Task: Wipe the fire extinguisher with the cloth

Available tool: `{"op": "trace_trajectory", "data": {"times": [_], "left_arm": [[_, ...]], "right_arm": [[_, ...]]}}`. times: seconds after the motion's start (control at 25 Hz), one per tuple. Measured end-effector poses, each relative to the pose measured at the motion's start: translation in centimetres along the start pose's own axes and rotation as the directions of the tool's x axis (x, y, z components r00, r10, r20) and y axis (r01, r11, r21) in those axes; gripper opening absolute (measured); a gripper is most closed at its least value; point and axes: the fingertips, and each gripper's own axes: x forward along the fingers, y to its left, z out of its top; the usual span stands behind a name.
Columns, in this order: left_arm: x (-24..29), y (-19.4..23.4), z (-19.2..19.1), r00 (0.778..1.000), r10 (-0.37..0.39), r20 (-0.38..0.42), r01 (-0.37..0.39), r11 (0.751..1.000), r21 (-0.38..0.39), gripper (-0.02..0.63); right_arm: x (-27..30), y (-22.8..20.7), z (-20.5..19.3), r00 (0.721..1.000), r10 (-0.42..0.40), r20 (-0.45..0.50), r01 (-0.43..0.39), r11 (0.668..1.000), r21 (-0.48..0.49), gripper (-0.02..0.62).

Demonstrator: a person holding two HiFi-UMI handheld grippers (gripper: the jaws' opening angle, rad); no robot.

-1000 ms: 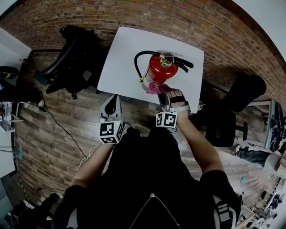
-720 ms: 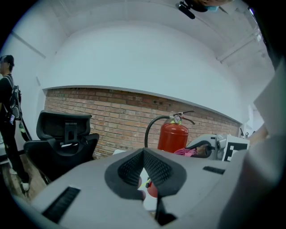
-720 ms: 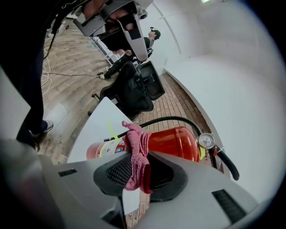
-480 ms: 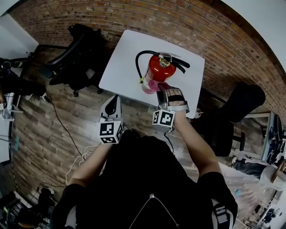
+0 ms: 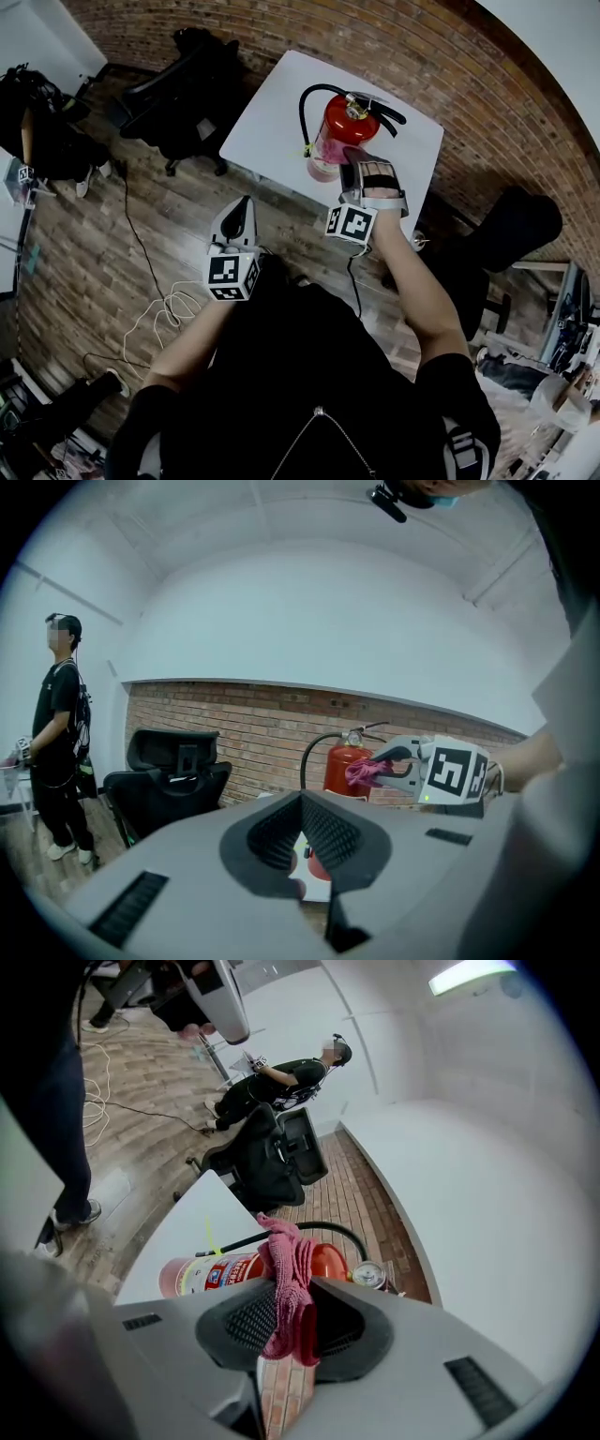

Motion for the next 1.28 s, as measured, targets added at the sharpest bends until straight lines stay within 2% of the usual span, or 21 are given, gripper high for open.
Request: {"op": "trace_trajectory", "data": {"times": [0.2,0.32,0.68,0.84,0.96,1.12,1.28], "left_arm": [[-2.3,0.9,0.0,0.999,0.028,0.022,-0.028,1.0,0.001,0.03],[-2.1,2.1,-0.1,1.0,0.02,0.02,-0.02,1.0,0.001,0.03],[2.7,6.0,2.4,0.994,-0.111,0.004,0.111,0.993,0.029,0.031],[5.2,8.2,2.7,0.983,-0.181,-0.039,0.183,0.982,0.049,0.03],[7.6,9.7,3.6,0.971,-0.232,-0.05,0.235,0.97,0.062,0.029],[10.5,10.9,3.4,0.947,-0.309,-0.089,0.315,0.947,0.068,0.029],[11.8,12.0,2.6,0.919,-0.365,-0.147,0.378,0.923,0.076,0.031]], "right_arm": [[-1.0,-1.3,0.3,0.999,-0.04,-0.004,0.04,0.999,-0.012,0.103],[-1.2,-1.7,0.5,0.999,-0.051,-0.018,0.051,0.998,-0.022,0.103],[-2.0,-4.4,1.3,0.984,-0.134,-0.118,0.14,0.989,0.044,0.103],[-2.6,-5.1,2.0,0.974,-0.149,-0.171,0.171,0.977,0.125,0.103],[-2.5,-4.3,3.4,0.973,-0.151,-0.177,0.179,0.971,0.158,0.103],[-1.1,0.3,5.3,0.978,-0.097,-0.187,0.13,0.976,0.176,0.103],[1.6,8.3,6.4,0.972,0.073,-0.224,-0.016,0.969,0.246,0.103]]}}
